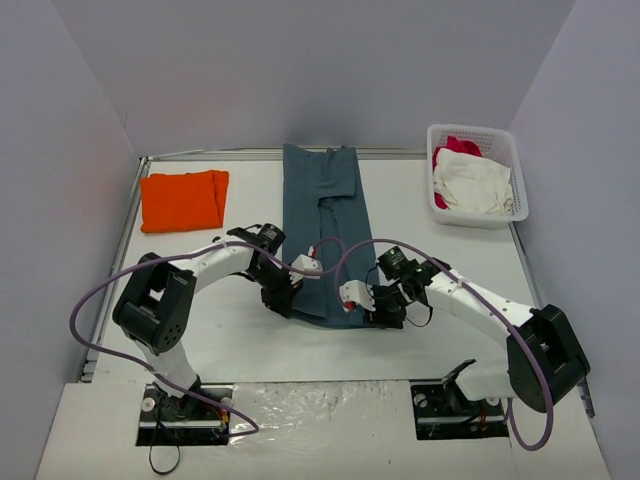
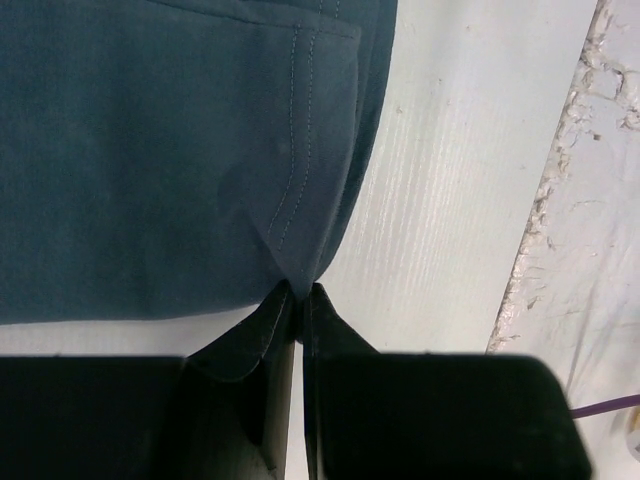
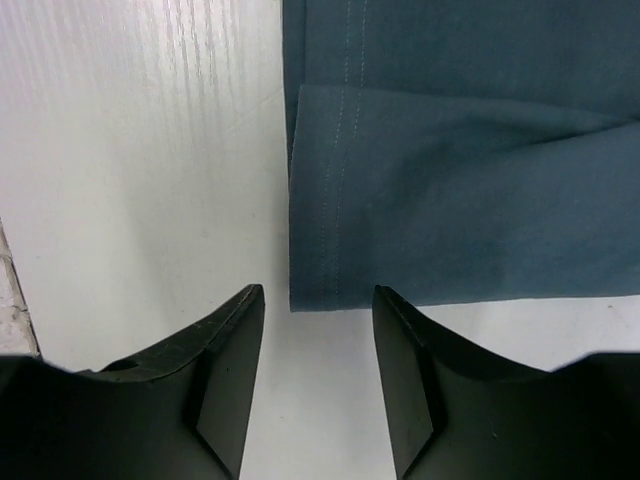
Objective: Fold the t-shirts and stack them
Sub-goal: Grab the bottom of the folded rectangular tshirt with both arms
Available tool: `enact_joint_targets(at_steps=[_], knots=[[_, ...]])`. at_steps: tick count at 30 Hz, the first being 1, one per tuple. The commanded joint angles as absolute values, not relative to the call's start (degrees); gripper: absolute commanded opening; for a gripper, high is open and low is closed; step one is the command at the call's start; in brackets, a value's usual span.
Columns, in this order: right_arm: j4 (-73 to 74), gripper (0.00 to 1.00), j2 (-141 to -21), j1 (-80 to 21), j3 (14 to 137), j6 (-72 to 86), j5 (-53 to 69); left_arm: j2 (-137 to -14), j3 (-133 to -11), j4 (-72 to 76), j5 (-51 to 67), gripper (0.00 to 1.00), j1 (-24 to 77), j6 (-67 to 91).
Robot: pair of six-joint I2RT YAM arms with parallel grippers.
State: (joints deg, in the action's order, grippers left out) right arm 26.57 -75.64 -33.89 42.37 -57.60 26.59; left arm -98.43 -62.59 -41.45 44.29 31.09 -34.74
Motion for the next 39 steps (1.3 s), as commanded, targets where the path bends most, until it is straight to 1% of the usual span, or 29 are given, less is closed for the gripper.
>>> enact_joint_targets(at_steps=[1, 10, 18, 22, 23, 25, 26, 28, 29, 31, 32, 34, 39], knots=[[27.4, 0.43, -76.0, -34.5, 41.0, -56.4, 24.4, -98.8, -65.3, -44.3, 47.1, 0.02, 30.0, -36.0], [24.8, 0.42, -77.0, -34.7, 38.2, -55.2, 22.8, -98.9, -65.7, -44.9, 47.8, 0.02, 29.6, -36.4], [22.3, 0.43, -80.3, -34.6, 39.1, -54.2, 22.0, -99.0, -65.7, -45.3, 47.9, 0.02, 29.6, -36.7], [21.5, 0.42, -82.6, -34.8, 39.6, -53.3, 21.9, -99.0, -65.7, -45.5, 48.1, 0.02, 29.6, -36.9], [21.4, 0.38, -83.0, -34.9, 40.0, -52.8, 21.5, -99.0, -65.7, -45.6, 48.1, 0.02, 29.6, -36.9], [21.4, 0.33, -83.8, -35.2, 40.1, -52.4, 20.4, -98.9, -65.7, -45.5, 48.1, 0.02, 29.5, -37.0], [21.4, 0.26, -83.9, -35.4, 40.1, -52.1, 20.0, -98.8, -65.7, -45.5, 48.1, 0.02, 29.5, -36.9], [21.4, 0.18, -84.2, -35.6, 40.2, -51.7, 19.2, -98.9, -65.8, -45.6, 48.2, 0.02, 29.4, -36.9], [21.5, 0.11, -84.3, -35.6, 40.3, -51.4, 19.1, -98.9, -65.8, -45.7, 48.3, 0.02, 29.4, -36.8], [21.4, 0.08, -84.2, -35.7, 40.3, -50.8, 18.5, -98.9, -66.0, -45.8, 48.5, 0.02, 29.0, -36.7], [21.5, 0.04, -83.9, -35.7, 40.2, -50.6, 18.3, -98.9, -66.1, -46.1, 48.9, 0.02, 28.9, -36.7], [21.7, 0.01, -83.7, -35.7, 40.2, -50.3, 17.9, -98.7, -66.2, -46.5, 49.1, 0.02, 28.6, -36.7], [22.9, 0.0, -81.3, -35.7, 41.4, -49.5, 16.9, -97.8, -66.3, -47.5, 49.0, 0.02, 27.6, -37.0]])
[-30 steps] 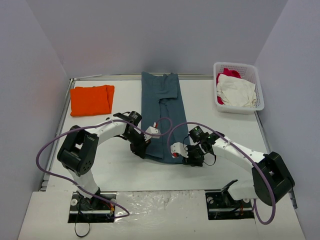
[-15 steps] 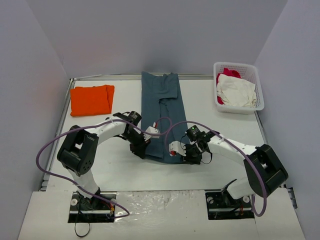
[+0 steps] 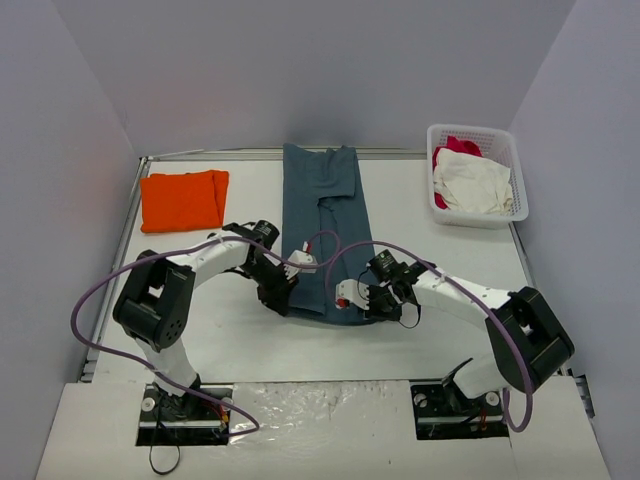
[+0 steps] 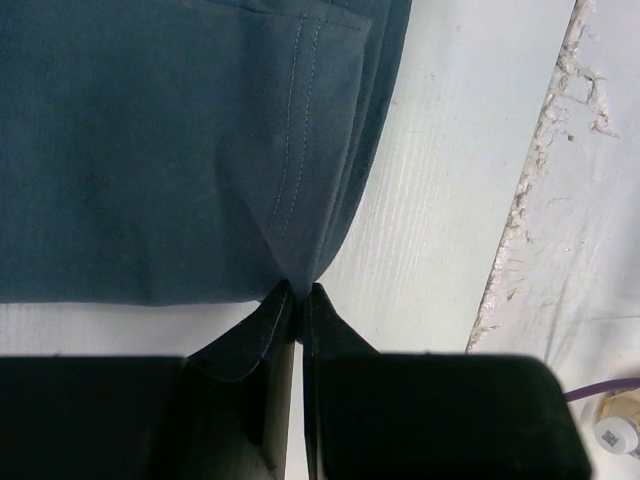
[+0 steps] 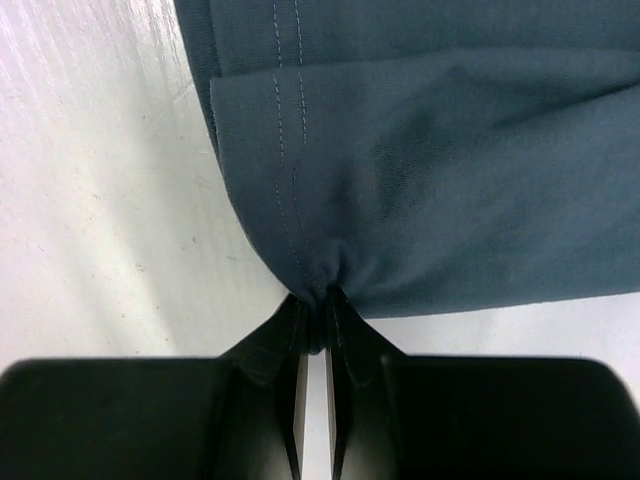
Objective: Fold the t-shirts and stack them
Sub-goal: Grab the bottom of the folded rectangular tshirt with both arms, then fold the folded rectangular tshirt in 1/3 of the way
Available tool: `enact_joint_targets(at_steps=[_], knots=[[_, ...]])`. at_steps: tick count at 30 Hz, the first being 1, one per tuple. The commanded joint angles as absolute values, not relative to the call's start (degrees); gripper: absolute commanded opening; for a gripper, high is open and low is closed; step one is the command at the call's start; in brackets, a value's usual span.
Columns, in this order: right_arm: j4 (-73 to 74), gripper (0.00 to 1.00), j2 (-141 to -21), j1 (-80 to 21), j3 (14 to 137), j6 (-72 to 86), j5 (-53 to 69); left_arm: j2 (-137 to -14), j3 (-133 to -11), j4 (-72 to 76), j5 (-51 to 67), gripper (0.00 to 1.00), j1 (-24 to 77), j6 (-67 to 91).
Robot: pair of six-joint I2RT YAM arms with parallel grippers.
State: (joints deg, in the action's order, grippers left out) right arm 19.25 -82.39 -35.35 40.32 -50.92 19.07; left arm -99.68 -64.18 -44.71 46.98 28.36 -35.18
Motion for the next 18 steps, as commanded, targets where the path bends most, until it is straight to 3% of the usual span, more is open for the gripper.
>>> enact_joint_targets(at_steps=[1, 18], knots=[[23.5, 0.0, -80.4, -35.6, 41.9, -49.3, 16.2, -97.4, -66.4, -47.7, 48.8, 0.02, 27.4, -36.9], [39.0, 0.0, -76.9, -33.8, 60.1, -48.0, 25.1, -91.0, -69.6, -57.0, 48.5, 0.02, 26.2, -41.5]])
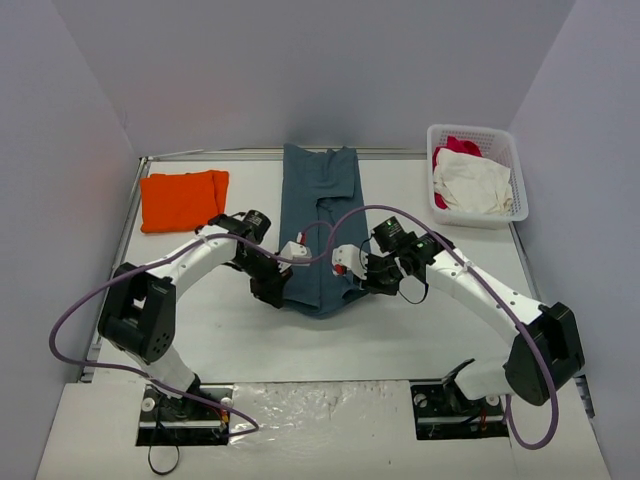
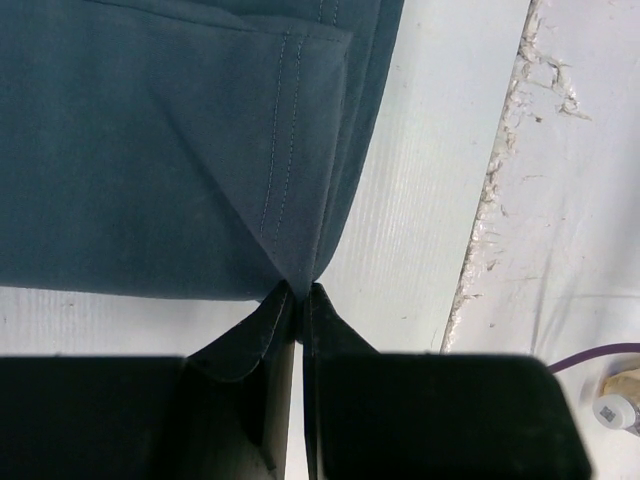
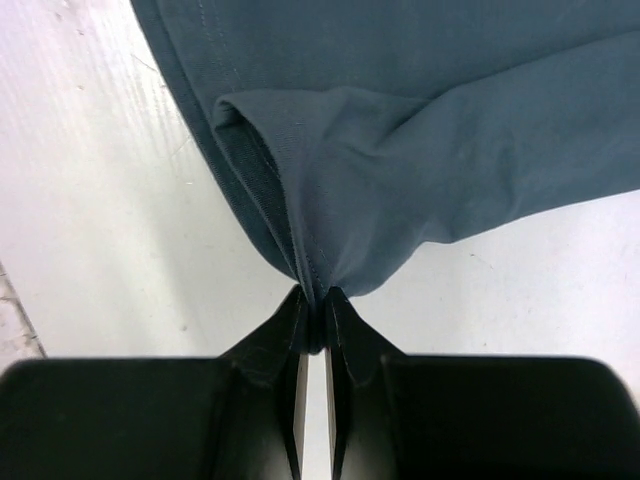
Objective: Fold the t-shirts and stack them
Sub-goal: Fold the folded rectangular tshirt in 1/3 of the way
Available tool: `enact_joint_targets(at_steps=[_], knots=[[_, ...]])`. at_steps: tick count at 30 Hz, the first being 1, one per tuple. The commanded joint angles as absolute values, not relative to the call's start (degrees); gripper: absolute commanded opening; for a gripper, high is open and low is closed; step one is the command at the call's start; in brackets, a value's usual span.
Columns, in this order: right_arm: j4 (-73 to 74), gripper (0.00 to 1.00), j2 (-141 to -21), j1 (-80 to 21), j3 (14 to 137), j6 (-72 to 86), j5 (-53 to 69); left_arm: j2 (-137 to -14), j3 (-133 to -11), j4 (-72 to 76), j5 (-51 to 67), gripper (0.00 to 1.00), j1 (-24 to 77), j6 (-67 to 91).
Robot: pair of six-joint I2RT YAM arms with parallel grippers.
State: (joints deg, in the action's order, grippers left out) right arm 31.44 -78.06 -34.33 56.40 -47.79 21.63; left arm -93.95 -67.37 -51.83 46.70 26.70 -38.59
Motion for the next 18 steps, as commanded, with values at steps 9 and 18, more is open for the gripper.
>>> enact_joint_targets(at_steps=[9, 18], knots=[[41.8, 0.0, -77.9, -33.5, 65.2, -48.3, 24.4, -91.0, -71.8, -56.3, 47.2, 0.02, 24.5, -36.6], [40.4, 0.0, -84.5, -30.9, 68.6, -47.5, 22.4, -94.4, -77.9, -51.8, 40.0, 0.02, 24.0, -30.5]])
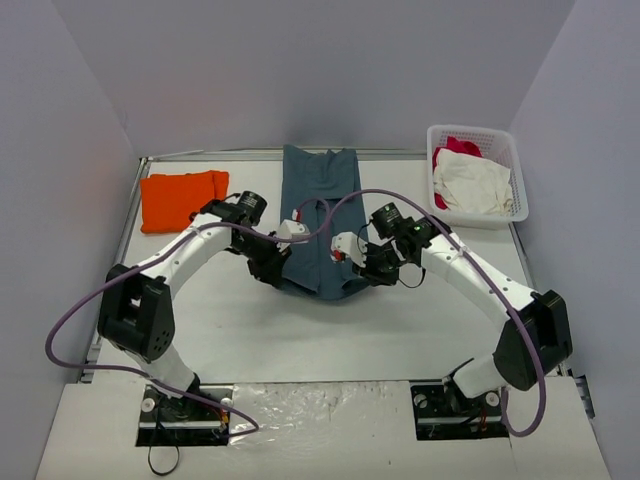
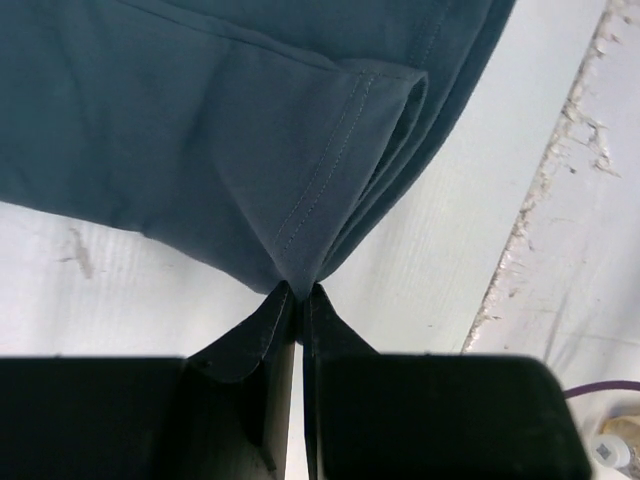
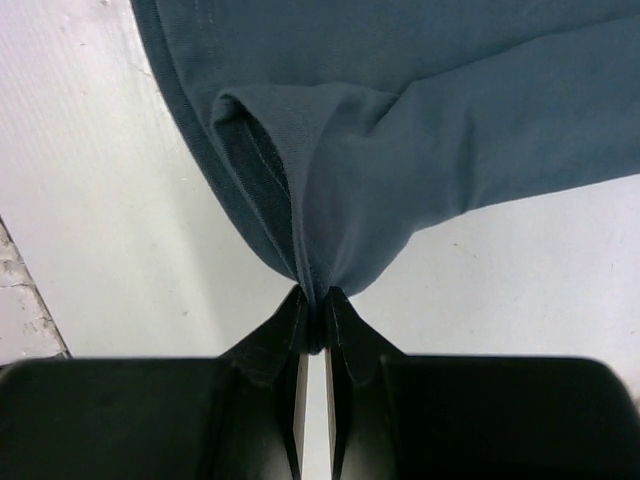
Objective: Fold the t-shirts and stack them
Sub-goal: Fold the folded rectangular tshirt in 1/3 of the way
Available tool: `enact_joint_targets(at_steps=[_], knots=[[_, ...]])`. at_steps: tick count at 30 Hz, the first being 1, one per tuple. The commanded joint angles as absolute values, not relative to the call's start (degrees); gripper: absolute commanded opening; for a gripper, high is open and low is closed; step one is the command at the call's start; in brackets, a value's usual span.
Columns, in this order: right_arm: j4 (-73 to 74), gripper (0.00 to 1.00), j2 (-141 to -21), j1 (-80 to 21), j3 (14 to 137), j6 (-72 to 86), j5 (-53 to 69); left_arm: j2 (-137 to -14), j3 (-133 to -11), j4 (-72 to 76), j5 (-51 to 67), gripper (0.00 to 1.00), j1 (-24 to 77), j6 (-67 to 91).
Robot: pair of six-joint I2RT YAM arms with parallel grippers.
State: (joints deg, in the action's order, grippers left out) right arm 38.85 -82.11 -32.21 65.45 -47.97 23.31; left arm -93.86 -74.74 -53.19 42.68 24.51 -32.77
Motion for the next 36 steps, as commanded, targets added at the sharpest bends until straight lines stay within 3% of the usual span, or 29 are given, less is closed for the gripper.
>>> enact_joint_targets(at_steps=[1, 36], knots=[[40.2, 0.0, -85.2, -30.5, 69.2, -47.3, 22.6, -94.7, -79.1, -51.7, 39.6, 0.02, 23.9, -30.2], [39.8, 0.0, -116.4, -20.3, 103.3, -50.1, 22.9, -124.4, -122.4, -64.9, 38.1, 0.02, 17.5, -33.1]])
